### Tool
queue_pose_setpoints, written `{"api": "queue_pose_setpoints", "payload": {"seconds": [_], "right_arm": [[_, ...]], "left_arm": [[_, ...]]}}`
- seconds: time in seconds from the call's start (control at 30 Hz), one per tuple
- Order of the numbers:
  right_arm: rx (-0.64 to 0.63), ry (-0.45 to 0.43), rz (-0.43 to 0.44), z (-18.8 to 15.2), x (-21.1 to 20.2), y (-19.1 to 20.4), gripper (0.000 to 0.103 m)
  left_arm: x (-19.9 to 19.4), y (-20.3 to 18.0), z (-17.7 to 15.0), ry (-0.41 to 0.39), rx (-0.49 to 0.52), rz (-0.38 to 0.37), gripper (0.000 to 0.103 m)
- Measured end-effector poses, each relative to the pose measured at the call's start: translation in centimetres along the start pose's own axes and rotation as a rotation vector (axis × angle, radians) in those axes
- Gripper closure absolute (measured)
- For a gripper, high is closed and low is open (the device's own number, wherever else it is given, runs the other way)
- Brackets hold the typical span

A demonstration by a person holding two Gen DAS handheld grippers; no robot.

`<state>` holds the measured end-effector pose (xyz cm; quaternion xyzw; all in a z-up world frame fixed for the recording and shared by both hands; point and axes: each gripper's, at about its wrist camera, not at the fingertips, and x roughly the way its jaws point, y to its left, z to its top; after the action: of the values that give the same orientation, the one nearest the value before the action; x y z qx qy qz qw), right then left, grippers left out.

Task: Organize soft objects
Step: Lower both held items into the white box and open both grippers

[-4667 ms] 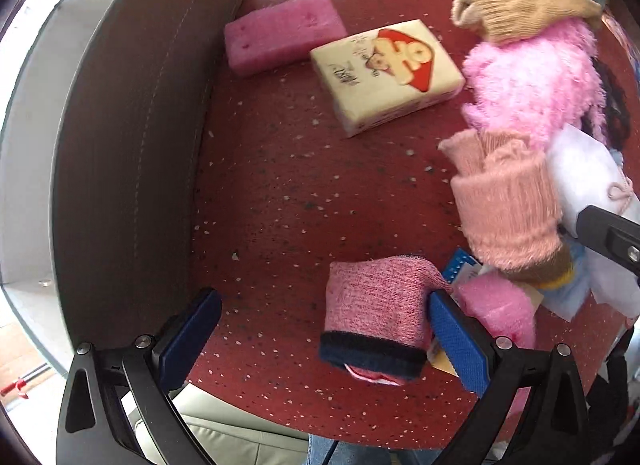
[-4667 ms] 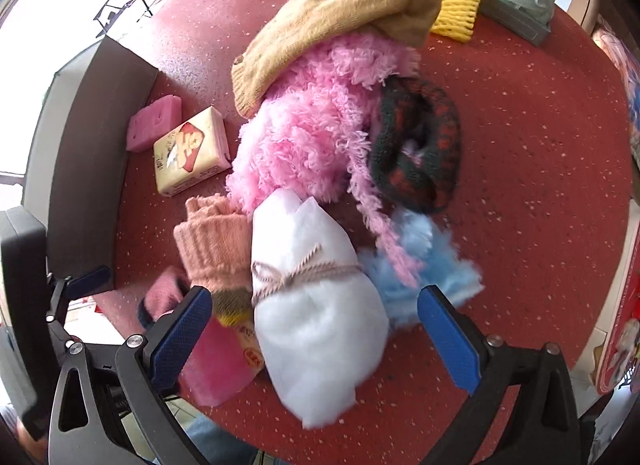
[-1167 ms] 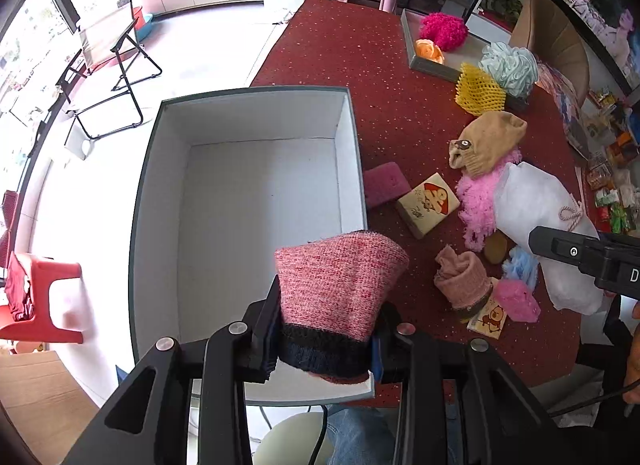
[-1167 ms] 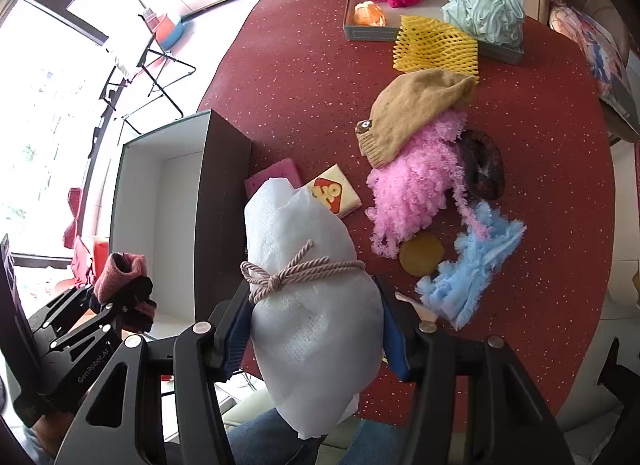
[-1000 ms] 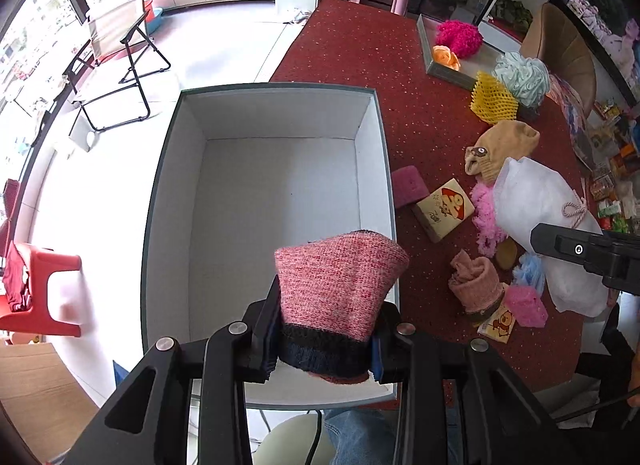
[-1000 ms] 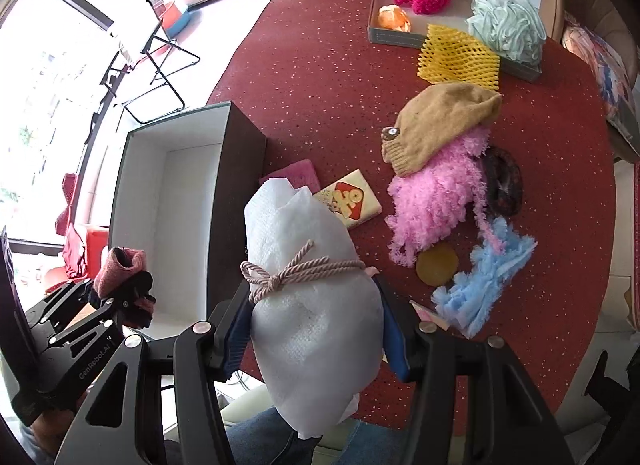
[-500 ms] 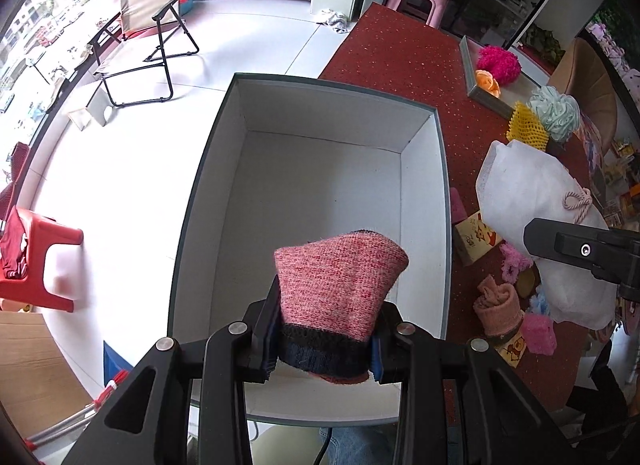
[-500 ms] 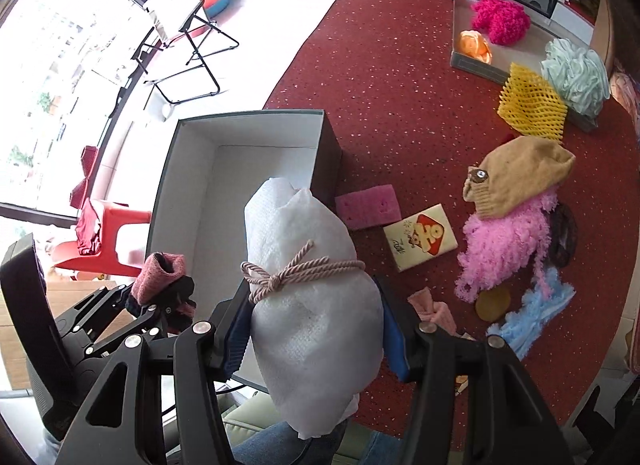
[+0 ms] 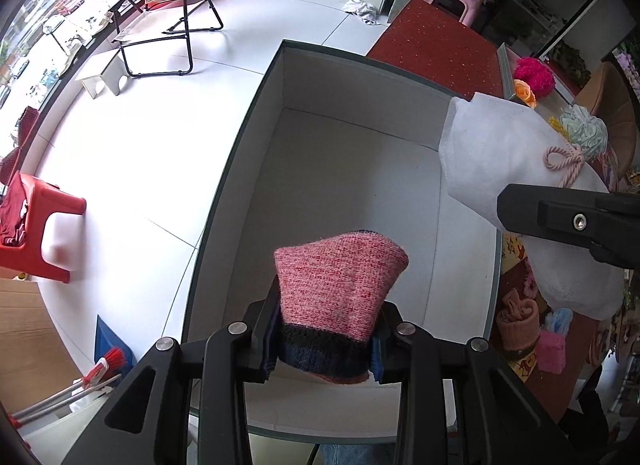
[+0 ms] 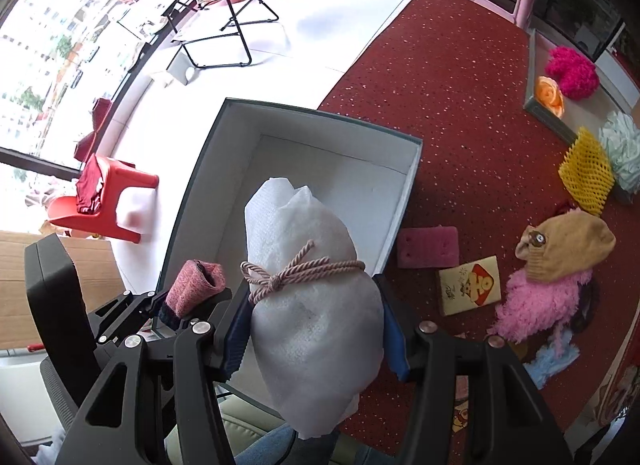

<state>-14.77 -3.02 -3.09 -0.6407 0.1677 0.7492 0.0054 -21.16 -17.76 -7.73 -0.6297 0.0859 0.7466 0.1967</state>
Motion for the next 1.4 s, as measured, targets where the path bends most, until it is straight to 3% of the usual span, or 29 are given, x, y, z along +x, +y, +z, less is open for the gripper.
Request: {"api": "queue_pose_setpoints", "payload": {"seconds": [0.17,0.7,0.73,0.77,0.8,0.83,0.87,0.9,1.13,1.23,1.4], "right_arm": [[-0.053,0.031,-0.006,1.1,1.4,1.4,0.043],[-0.053,0.075,-0.032,2.5,3.9,2.2,0.041],[-0.050,0.076,-0.035,2.6,4.1,2.2,0.041],[-0.049,0.076,-0.039,2.7,4.2,2.2,0.041],[-0.050,0.076,-0.044,2.8,4.3,2.2,0.037],[-0.054,0.074,-0.050,2.8,4.3,2.2,0.035],[-0.061,0.073,-0.053,2.9,4.4,2.2,0.030],[-0.066,0.073,-0.054,2.9,4.4,2.3,0.023],[-0.056,0.035,-0.066,2.7,3.1,1.5,0.018],[-0.065,0.015,-0.070,2.2,2.2,1.0,0.007],[-0.018,-0.015,-0.074,0.5,1.1,-1.2,0.007]], "left_arm": [[0.9,0.3,0.0,0.022,-0.010,0.000,0.068],[3.0,-0.1,0.6,0.070,0.018,0.008,0.067],[3.1,-0.2,0.7,0.073,0.022,0.006,0.063],[3.2,-0.3,0.7,0.076,0.025,0.005,0.044],[3.2,-0.3,0.7,0.075,0.022,0.004,0.031],[3.0,-0.2,0.7,0.070,0.015,0.004,0.007],[2.8,-0.1,0.7,0.062,0.010,0.009,0.000],[2.6,-0.1,0.8,0.053,0.012,0.021,0.000],[2.6,-0.7,0.9,0.070,0.050,0.063,0.000],[2.4,-1.3,0.7,0.086,0.050,0.045,0.000],[2.2,-2.5,0.1,0.112,0.076,0.059,0.000]]}}
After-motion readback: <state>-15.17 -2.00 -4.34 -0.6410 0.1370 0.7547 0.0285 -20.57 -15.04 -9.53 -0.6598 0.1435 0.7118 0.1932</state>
